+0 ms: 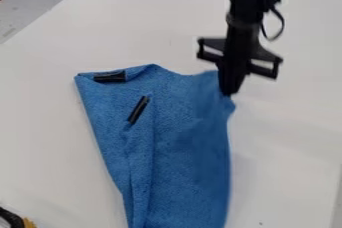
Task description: Fold the blue cloth on the white table from top right to bottom left
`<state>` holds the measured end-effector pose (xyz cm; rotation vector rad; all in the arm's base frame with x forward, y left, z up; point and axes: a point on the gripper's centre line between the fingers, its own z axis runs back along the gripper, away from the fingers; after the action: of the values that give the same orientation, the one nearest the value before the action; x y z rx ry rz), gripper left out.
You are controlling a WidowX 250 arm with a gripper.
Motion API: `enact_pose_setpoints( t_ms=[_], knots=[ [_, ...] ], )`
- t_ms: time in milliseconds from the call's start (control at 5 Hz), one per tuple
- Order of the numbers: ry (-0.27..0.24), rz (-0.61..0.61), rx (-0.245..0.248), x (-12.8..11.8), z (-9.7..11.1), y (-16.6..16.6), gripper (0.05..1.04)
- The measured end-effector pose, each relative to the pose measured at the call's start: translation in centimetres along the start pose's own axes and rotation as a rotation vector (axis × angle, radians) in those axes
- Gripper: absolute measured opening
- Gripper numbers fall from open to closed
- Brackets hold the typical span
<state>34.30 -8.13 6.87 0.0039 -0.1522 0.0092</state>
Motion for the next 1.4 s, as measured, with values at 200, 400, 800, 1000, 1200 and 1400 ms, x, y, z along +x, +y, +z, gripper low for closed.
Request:
enact_pose_setpoints(
  t_ms=[200,400,800,1000,1200,1400],
  knots=[
    [-0.060,0.129,0.028,-1.4,2.7,3.2,0.054],
    [-0.107,0.226,0.040,-3.6,3.9,7.3,0.054],
    [-0.103,0.392,-0.026,-9.1,0.9,13.4,0.053],
    [-0.107,0.447,-0.070,-10.9,-0.7,15.0,0.053],
    [-0.101,0.462,-0.099,-11.8,-2.1,15.5,0.053],
    [-0.093,0.442,-0.099,-12.0,-3.1,15.7,0.053]
  ],
)
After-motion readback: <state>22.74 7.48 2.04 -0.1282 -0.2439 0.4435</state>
